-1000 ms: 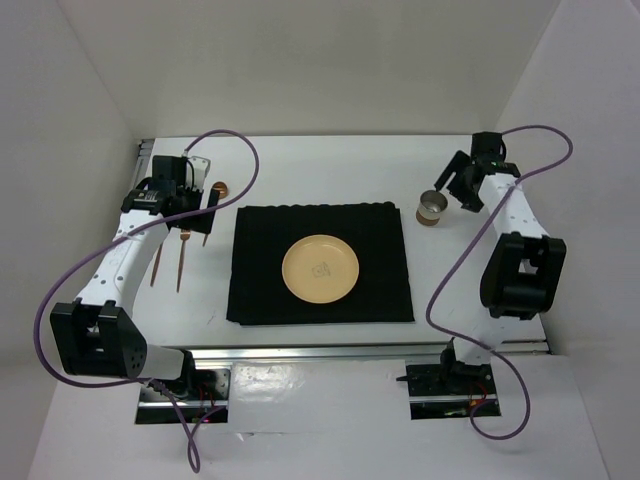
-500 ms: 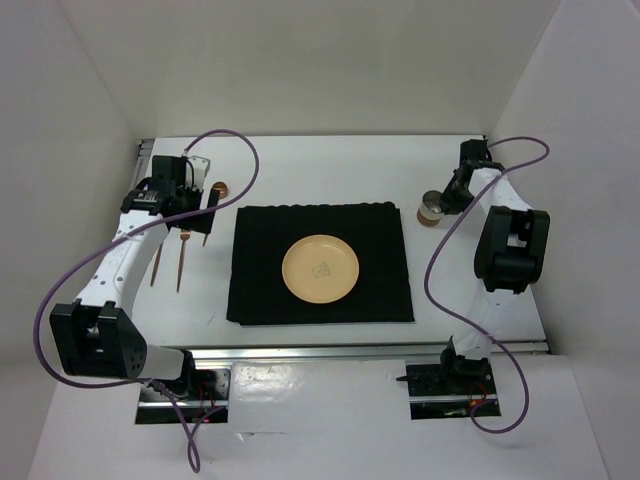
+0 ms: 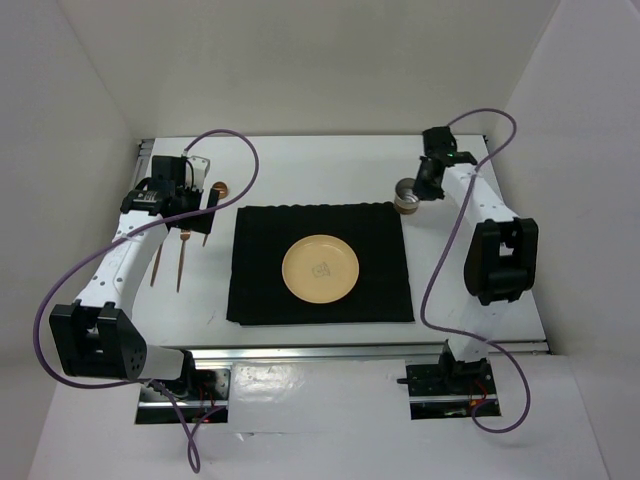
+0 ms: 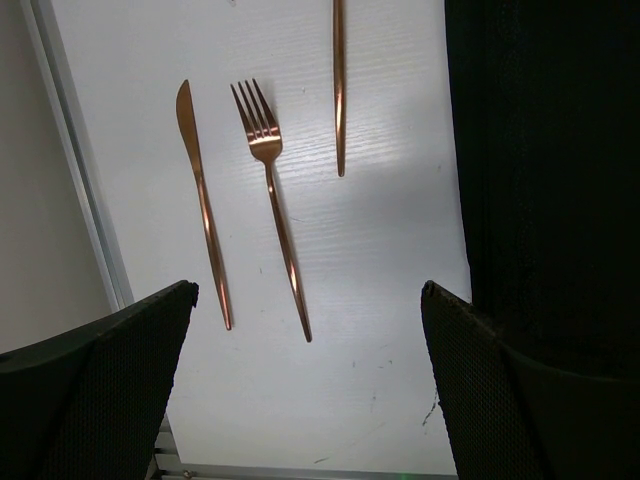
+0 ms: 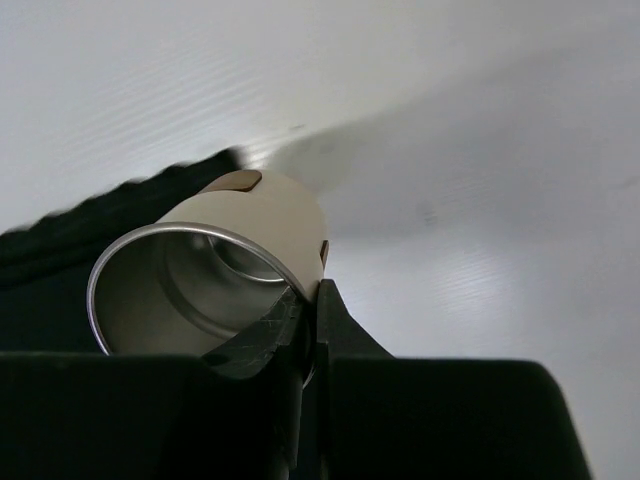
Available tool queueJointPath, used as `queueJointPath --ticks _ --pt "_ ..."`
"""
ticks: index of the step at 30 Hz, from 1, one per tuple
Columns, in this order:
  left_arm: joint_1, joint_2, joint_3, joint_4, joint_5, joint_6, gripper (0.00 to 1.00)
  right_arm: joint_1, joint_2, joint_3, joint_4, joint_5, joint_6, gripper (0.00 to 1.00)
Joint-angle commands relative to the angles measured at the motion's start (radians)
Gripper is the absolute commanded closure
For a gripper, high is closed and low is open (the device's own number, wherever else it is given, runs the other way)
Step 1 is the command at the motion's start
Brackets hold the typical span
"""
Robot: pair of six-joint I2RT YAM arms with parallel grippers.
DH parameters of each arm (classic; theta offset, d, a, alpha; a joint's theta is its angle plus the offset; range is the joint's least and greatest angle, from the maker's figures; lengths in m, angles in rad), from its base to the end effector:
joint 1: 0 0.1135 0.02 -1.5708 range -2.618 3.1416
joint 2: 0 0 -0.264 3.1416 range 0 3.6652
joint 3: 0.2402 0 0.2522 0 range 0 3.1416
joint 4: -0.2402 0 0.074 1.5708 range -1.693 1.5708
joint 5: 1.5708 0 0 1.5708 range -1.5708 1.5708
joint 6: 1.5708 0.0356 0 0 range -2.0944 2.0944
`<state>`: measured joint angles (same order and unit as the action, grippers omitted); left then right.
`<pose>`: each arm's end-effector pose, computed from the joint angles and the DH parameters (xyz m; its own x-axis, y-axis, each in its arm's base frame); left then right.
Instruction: Set the dinner table for one person
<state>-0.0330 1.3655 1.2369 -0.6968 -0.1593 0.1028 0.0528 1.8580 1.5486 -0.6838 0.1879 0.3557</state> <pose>0.2909 -0.0040 0.3198 -0.7382 0.1258 -0.6627 0.0008 0.9826 0.1855 0.4057 0.0148 0.2580 -0.7668 0.3021 -0.5663 0.3382 0.9401 0.0434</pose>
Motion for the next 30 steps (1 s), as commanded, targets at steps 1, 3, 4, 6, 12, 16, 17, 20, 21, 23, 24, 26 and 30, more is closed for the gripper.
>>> queueJointPath --ticks 1,3,4,6,12,16,17,20,21,23,24,26,30 --pt "0.005 -0.005 0.032 -0.004 0.003 0.008 0.0 0.128 -0.102 0.028 -0.008 -0.004 -0.017 1.0" --pt "0.005 -0.005 0.032 -0.004 0.003 0.008 0.0 0.163 -0.088 0.013 -0.008 -0.004 0.002 1.0" --pt "0.005 -0.005 0.032 -0.004 0.003 0.008 0.0 0.191 -0.07 -0.004 0.001 -0.004 0.002 1.0" --pt "0.005 -0.005 0.032 -0.004 0.003 0.008 0.0 0.212 -0.042 -0.015 -0.01 0.005 0.017 1.0" --pt "0.005 -0.005 0.032 -0.004 0.003 0.008 0.0 0.259 0.023 -0.044 -0.004 0.015 0.029 1.0" --pt "0.005 -0.005 0.032 -0.004 0.003 0.008 0.0 0.259 0.033 -0.053 0.017 0.024 0.04 1.0" --pt "0.005 -0.005 0.032 -0.004 0.003 0.008 0.0 0.259 0.043 -0.053 0.017 0.024 0.04 1.0" --pt "0.005 -0.005 0.032 -0.004 0.003 0.008 0.0 0.259 0.062 -0.053 0.017 -0.01 0.04 0.99" --pt "0.005 -0.005 0.032 -0.004 0.012 0.008 0.0 0.259 0.072 -0.053 0.007 -0.01 0.04 0.89" --pt "0.005 -0.005 0.032 -0.013 0.012 0.017 0.0 0.259 0.072 -0.044 -0.005 -0.01 0.04 0.44" --pt "0.005 0.006 0.032 -0.013 0.023 0.017 0.0 0.259 0.072 -0.044 -0.014 -0.01 0.04 0.34" --pt "0.005 0.006 0.032 -0.033 0.053 0.049 0.0 0.249 0.061 -0.032 -0.014 0.007 0.051 0.17" --pt "0.005 0.084 0.07 -0.055 0.066 0.092 0.0 0.249 0.024 0.037 -0.048 0.03 0.051 0.0"
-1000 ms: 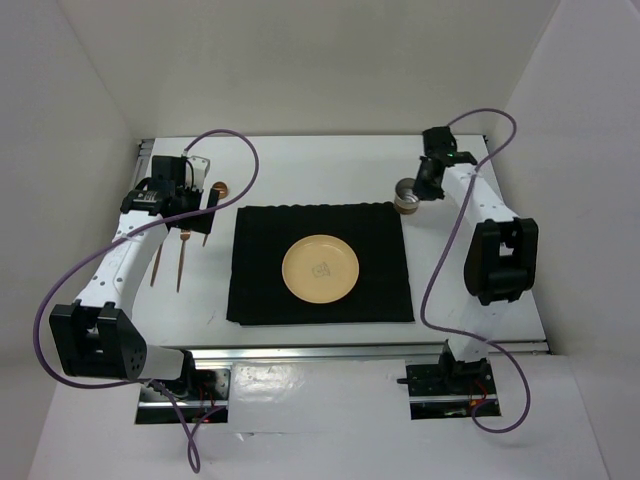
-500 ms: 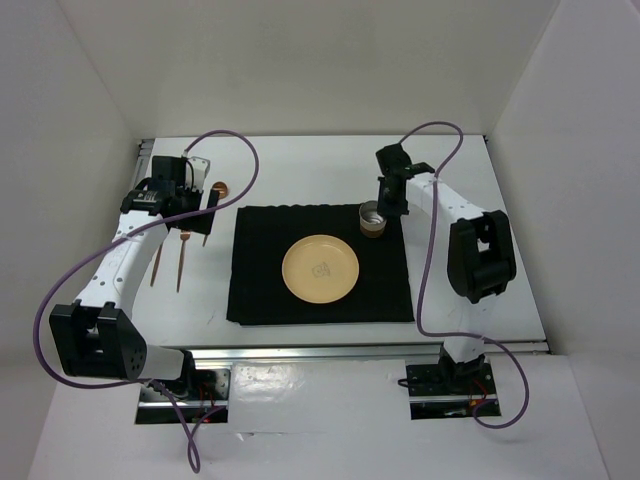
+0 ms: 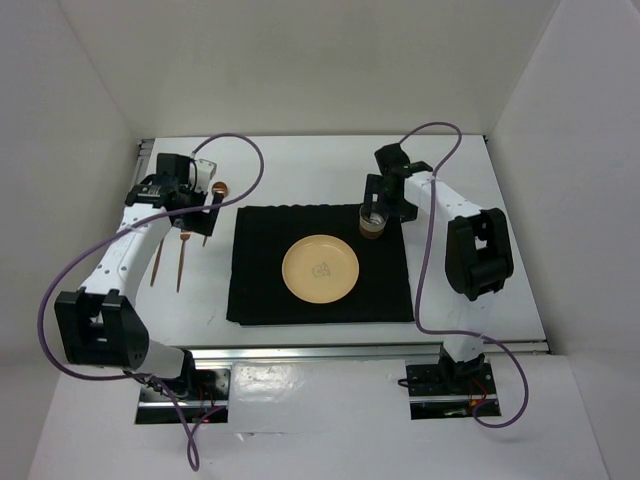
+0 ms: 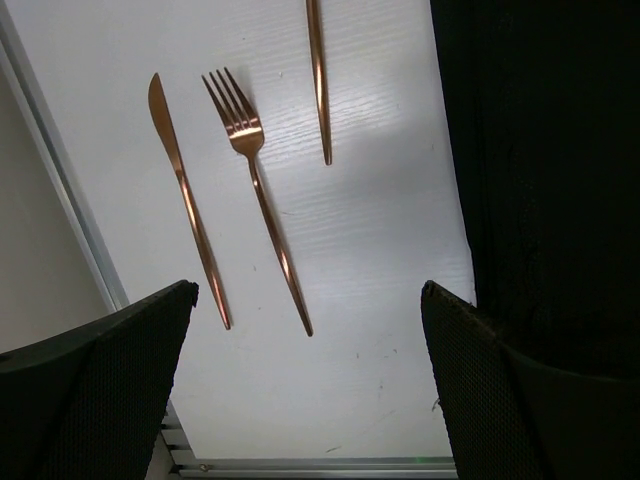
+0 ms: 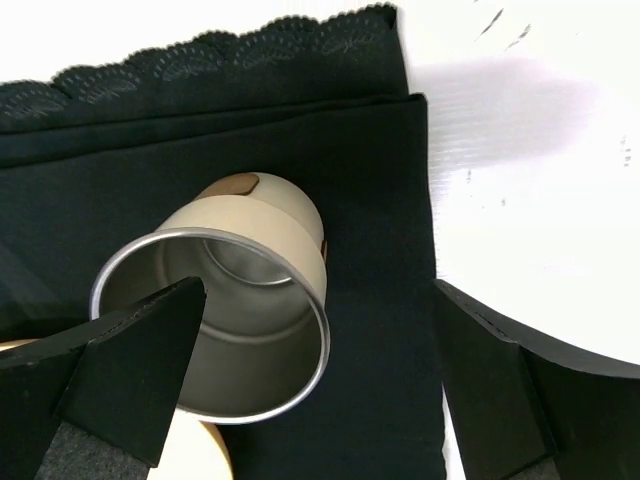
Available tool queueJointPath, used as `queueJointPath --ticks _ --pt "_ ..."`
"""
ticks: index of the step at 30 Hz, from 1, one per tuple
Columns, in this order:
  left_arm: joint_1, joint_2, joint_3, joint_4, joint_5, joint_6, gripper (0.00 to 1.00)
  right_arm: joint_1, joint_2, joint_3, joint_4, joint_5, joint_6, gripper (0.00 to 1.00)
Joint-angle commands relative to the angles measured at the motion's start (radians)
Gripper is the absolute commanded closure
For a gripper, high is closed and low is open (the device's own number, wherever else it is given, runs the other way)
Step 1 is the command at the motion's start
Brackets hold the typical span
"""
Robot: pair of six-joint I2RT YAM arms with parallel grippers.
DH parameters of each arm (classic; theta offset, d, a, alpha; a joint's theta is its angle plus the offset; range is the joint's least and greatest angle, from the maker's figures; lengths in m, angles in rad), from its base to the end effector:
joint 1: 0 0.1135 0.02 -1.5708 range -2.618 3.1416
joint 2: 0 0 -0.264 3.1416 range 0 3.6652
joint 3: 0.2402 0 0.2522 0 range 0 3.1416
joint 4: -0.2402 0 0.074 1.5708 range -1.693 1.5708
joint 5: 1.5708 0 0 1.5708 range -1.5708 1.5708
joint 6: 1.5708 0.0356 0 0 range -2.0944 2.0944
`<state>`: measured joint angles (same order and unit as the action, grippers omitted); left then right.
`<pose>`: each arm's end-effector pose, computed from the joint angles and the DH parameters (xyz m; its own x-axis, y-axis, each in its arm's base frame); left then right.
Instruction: Set the dinner table for one person
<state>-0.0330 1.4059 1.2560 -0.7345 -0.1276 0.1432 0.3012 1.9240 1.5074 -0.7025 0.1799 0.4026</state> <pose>0.2971 -0.0053 0.3121 -0.7720 0.1671 -0.6132 0.0630 0.9802 0.1879 0.3908 0.1147 0.2189 -0.8756 0.1317 -0.4647 0.1367 0.9903 0.0229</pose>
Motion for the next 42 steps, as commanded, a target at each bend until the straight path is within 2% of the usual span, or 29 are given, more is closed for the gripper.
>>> queueJointPath --ticks 1,5,9,13,19,24,30,35,39,42 --pt "0.005 0.086 0.051 -0.017 0.019 0.052 0.0 0.001 -0.066 0.092 -0.046 0.047 0.004 0.0" --pt "-0.004 0.198 0.094 -0.014 -0.013 0.097 0.02 0.001 -0.143 0.146 -0.06 0.07 -0.005 0.0" --pt "-0.004 0.335 0.149 0.03 -0.033 0.147 0.11 0.001 -0.25 0.177 -0.025 0.07 -0.005 0.0" --pt "-0.013 0.508 0.293 0.041 -0.033 0.156 0.19 0.001 -0.357 0.123 0.032 0.05 -0.016 0.0" --pt "-0.013 0.708 0.509 -0.008 -0.001 0.145 0.21 0.001 -0.388 0.077 0.017 0.064 -0.007 0.0" --pt "-0.013 0.847 0.606 -0.054 0.02 0.113 0.26 0.001 -0.419 0.039 0.017 0.064 0.002 0.0" --pt "0.005 0.932 0.7 -0.133 0.052 0.044 0.33 0.001 -0.438 0.03 0.017 0.082 0.002 0.0" --pt "0.024 0.978 0.727 -0.215 0.091 0.021 0.55 0.001 -0.461 0.03 0.017 0.095 0.002 0.0" --pt "0.024 0.987 0.7 -0.236 0.117 0.012 0.57 0.001 -0.48 0.03 0.017 0.115 0.002 0.0" --pt "0.024 1.011 0.671 -0.227 0.105 0.012 0.86 0.001 -0.48 0.03 0.017 0.106 0.002 0.0"
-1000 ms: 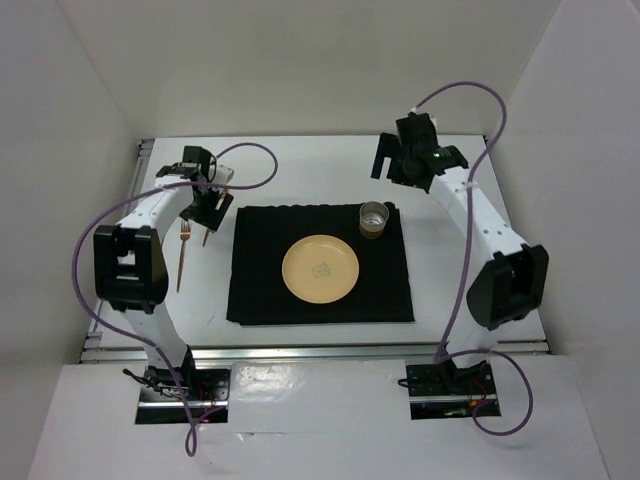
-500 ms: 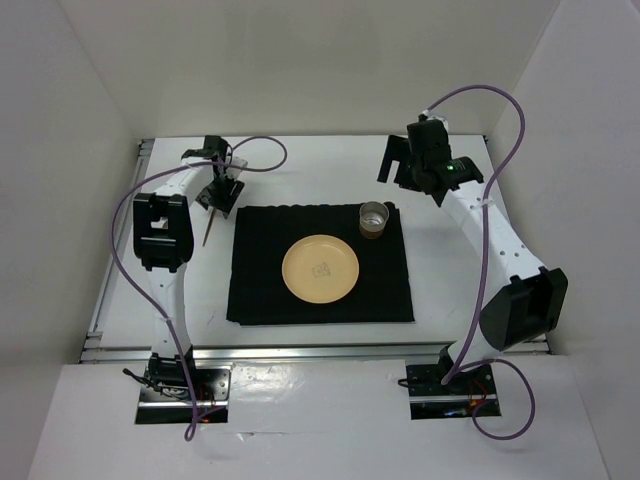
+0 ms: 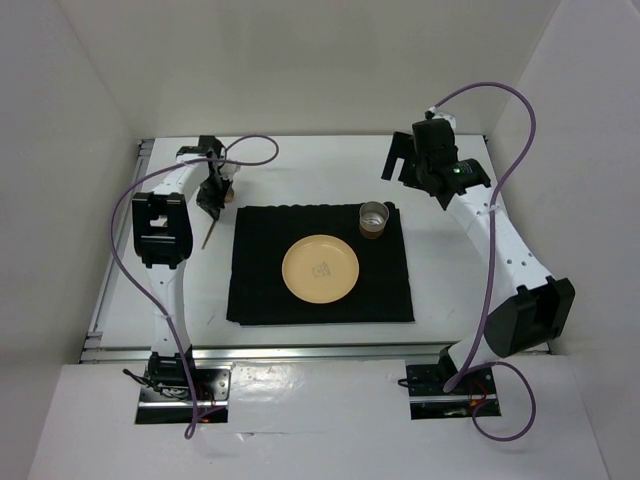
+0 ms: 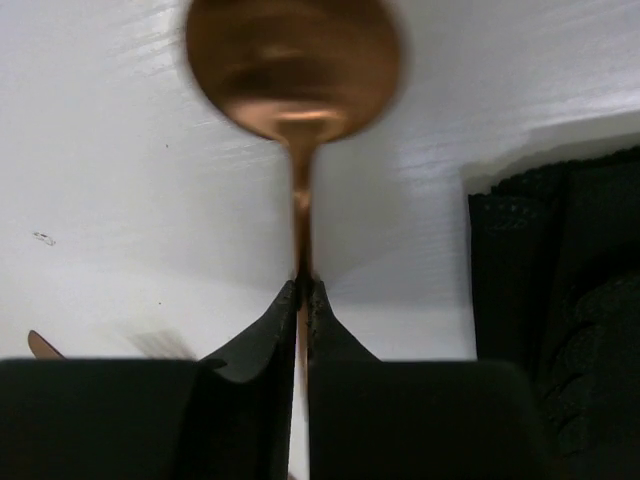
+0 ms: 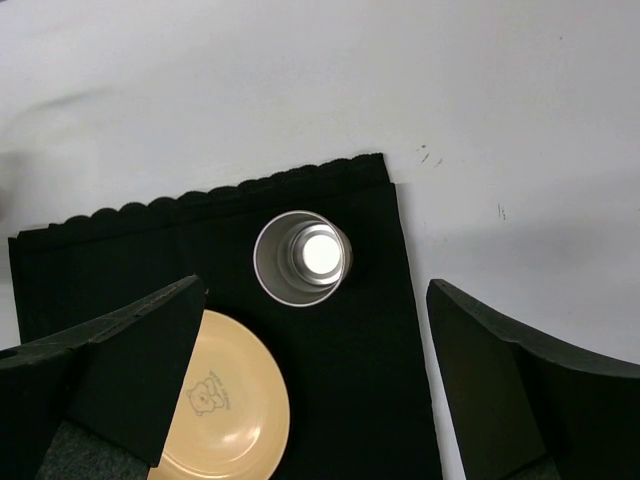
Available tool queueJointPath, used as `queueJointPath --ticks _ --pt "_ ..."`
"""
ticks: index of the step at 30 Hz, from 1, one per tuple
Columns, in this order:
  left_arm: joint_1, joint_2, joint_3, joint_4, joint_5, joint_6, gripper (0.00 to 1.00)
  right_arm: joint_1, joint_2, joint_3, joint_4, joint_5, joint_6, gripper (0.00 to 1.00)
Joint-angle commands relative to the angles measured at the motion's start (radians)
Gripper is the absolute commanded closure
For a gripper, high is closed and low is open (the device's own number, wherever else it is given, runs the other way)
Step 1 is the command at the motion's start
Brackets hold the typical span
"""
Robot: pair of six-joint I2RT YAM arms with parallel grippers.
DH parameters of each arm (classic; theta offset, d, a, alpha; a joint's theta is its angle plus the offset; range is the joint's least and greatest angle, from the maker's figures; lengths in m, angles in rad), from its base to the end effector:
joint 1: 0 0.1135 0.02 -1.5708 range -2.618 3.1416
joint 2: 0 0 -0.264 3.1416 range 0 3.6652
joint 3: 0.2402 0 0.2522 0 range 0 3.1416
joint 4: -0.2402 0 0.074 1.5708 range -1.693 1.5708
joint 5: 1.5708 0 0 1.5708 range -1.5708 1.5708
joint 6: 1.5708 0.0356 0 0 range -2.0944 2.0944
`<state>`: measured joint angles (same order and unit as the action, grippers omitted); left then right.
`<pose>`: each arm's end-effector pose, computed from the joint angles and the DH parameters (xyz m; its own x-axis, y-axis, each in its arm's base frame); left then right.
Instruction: Set the dinner table for one person
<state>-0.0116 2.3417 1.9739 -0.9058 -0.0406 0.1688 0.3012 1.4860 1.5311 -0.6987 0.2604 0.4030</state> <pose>0.4862 -0.0042 0.1660 -0.9426 0.1788 -0.2822 0.1603 0.9832 0.0874 0.3138 0.0879 0.3816 -0.5700 0.2198 -0.7917 0.1436 0.9754 0.1673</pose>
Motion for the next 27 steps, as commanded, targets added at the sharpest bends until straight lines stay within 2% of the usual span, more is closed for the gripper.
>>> queueJointPath --ticks 1,6,13,18,22,25,26,27 --pt "0.002 0.076 -0.047 -0.056 0.018 -0.023 1.0 0.001 -0.043 0.006 0.013 0.025 0.002 0.0" --pt "0.022 0.067 -0.067 -0.056 0.102 -0.035 1.0 0.01 -0.043 0.006 0.024 -0.081 -0.044 0.0" --pt "0.123 -0.125 -0.101 -0.015 0.39 -0.161 1.0 0.168 -0.015 -0.032 0.131 -0.222 -0.127 0.0" --pt "0.148 -0.29 -0.193 0.076 0.432 -0.258 1.0 0.335 0.029 -0.08 0.272 -0.269 -0.127 0.02" --pt "0.148 -0.465 -0.343 0.159 0.473 -0.334 1.0 0.438 0.095 -0.091 0.419 -0.331 -0.095 0.03" --pt "0.148 -0.59 -0.409 0.226 0.487 -0.391 1.0 0.48 0.17 -0.091 0.557 -0.4 -0.023 0.08" --pt "0.136 -0.616 -0.45 0.251 0.487 -0.403 1.0 0.49 0.221 -0.075 0.623 -0.468 -0.003 0.09" --pt "0.136 -0.662 -0.47 0.263 0.487 -0.426 1.0 0.49 0.249 -0.063 0.651 -0.501 0.034 0.13"
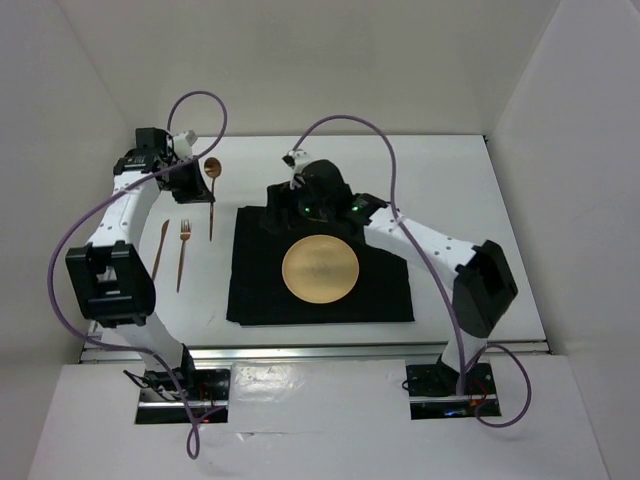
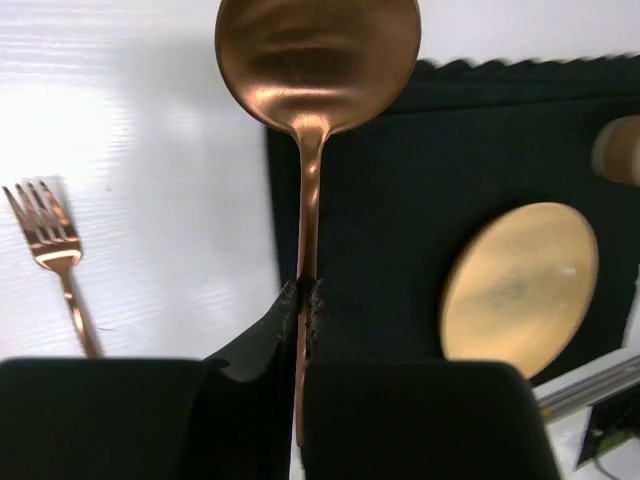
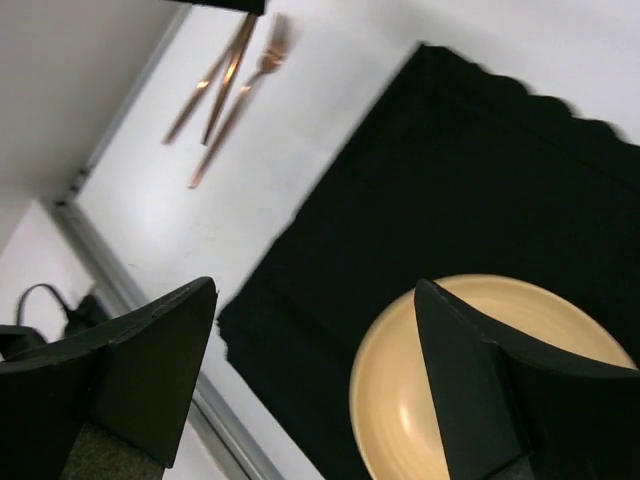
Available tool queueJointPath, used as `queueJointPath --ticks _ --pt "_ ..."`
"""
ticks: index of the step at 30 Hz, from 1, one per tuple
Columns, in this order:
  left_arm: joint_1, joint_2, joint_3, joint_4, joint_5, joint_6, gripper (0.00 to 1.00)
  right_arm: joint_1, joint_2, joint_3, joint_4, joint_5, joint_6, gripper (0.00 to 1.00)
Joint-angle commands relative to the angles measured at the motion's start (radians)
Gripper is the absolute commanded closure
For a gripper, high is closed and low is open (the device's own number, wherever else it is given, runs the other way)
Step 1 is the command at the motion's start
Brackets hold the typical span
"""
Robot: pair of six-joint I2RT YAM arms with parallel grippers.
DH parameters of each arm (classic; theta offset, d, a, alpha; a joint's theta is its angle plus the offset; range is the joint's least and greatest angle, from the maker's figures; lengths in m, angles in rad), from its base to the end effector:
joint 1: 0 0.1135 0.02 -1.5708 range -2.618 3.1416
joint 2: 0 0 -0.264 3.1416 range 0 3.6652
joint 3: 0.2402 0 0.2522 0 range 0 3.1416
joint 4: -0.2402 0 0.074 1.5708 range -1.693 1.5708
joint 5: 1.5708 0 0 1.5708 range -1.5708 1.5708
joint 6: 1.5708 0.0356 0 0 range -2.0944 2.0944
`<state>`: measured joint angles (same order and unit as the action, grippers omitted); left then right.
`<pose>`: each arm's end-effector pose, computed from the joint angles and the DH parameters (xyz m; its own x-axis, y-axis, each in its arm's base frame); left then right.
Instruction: Set the dinner table for one person
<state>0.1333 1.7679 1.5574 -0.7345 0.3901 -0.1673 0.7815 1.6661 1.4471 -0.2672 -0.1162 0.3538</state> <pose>0.3848 0.0379 0.2932 -0.8084 -0.2638 -0.5262 -0.0373 0.9151 -0.4015 0.2767 0.2804 0.3305 -0.5787 -0.0895 -0.8106 -0.6096 0.7077 0.3571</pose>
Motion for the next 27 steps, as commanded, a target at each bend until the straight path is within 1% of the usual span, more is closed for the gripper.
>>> queueJointPath --ticks 1,4,5,6,7,9,12,16,20,27 --pt "-0.021 -0.109 -0.072 0.102 0.056 -0.1 1.0 0.021 0.098 0.038 0.241 -0.143 0.092 0.17" --pt "-0.05 -0.162 -0.126 0.136 0.013 -0.109 1.0 0.054 0.21 0.119 0.305 -0.206 0.105 0.31" --pt "-0.06 -0.194 -0.147 0.145 0.003 -0.109 1.0 0.055 0.237 0.16 0.319 -0.215 0.115 0.38" --pt "-0.069 -0.209 -0.16 0.155 -0.019 -0.119 1.0 0.055 0.285 0.177 0.35 -0.25 0.125 0.43" --pt "-0.083 -0.223 -0.171 0.174 -0.028 -0.129 1.0 0.064 0.306 0.191 0.37 -0.272 0.135 0.47" --pt "-0.093 -0.254 -0.183 0.187 -0.045 -0.129 1.0 0.064 0.355 0.214 0.397 -0.301 0.165 0.52" --pt "-0.112 -0.266 -0.194 0.196 -0.068 -0.138 1.0 0.064 0.388 0.223 0.441 -0.325 0.198 0.52" --pt "-0.112 -0.266 -0.194 0.196 -0.079 -0.138 1.0 0.064 0.454 0.269 0.441 -0.355 0.235 0.46" --pt "-0.121 -0.266 -0.203 0.207 -0.079 -0.138 1.0 0.064 0.491 0.279 0.461 -0.376 0.272 0.45" --pt "-0.121 -0.266 -0.203 0.207 -0.068 -0.147 1.0 0.064 0.555 0.343 0.437 -0.395 0.306 0.45"
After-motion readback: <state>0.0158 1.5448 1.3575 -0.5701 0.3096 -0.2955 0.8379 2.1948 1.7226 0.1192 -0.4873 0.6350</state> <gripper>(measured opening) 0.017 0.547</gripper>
